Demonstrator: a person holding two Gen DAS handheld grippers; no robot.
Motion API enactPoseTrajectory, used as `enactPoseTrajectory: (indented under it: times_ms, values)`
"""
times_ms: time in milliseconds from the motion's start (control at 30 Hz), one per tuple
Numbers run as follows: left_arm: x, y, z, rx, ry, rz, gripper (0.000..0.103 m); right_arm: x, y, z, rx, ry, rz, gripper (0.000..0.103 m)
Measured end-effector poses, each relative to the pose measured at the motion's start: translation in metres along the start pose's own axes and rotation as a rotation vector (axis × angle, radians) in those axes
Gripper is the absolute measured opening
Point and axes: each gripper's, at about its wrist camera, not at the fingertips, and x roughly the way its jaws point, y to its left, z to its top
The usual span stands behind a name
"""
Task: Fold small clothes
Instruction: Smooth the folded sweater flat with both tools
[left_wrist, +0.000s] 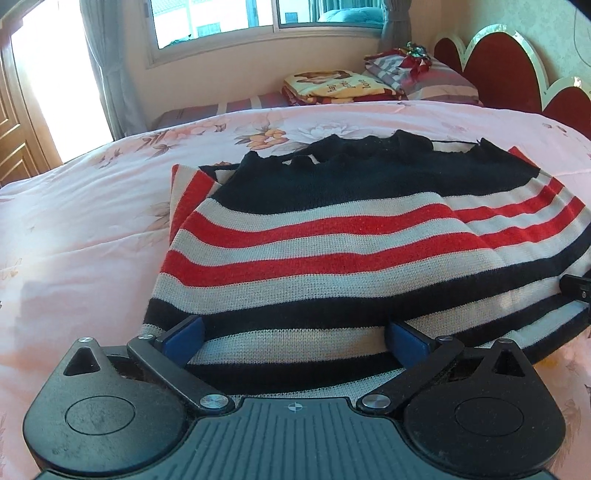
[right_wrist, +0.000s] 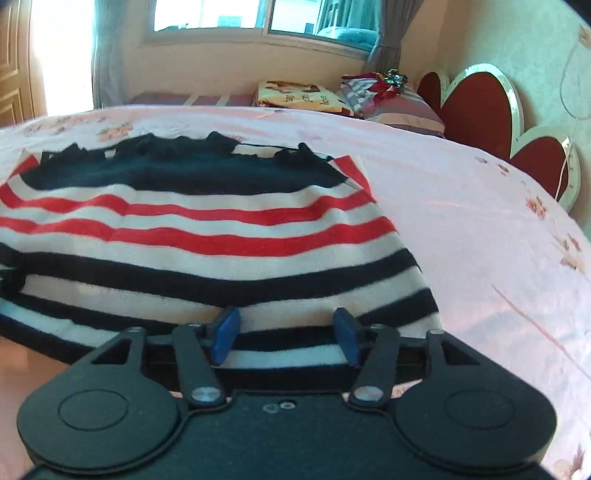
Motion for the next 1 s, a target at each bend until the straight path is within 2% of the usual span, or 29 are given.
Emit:
enactPoseTrajectory:
  times_ms: [200,500,833,933,1000]
  values:
    - [0.001,-0.003,0.001,-0.004,0.003,0.022,0.103,0.002,0.000,0.005,0.009,0.036,-0.010,0.061]
    - [0.000,-0.011,-0.001,-0.019,-0.002,0.070,0.103,0.001,-0.009,-0.002,-0.027,-0.010,0.067,0.063]
    - [-0.004,-0.017,0.009,-0.061,0.064,0.128,0.103,-0.002,-0.021,-0.002,-0.054,-0.010,0.152,0.064]
    - [-0.017,-0.016,0.011,-0.086,0.039,0.099,0.103,-0.003,-0.028,0.007,-0.067,0.027,0.200,0.064]
    - [-0.029,-0.016,0.013,-0.088,-0.008,0.062,0.103,-0.009,-0.035,0.014,-0.029,0.024,0.235,0.058]
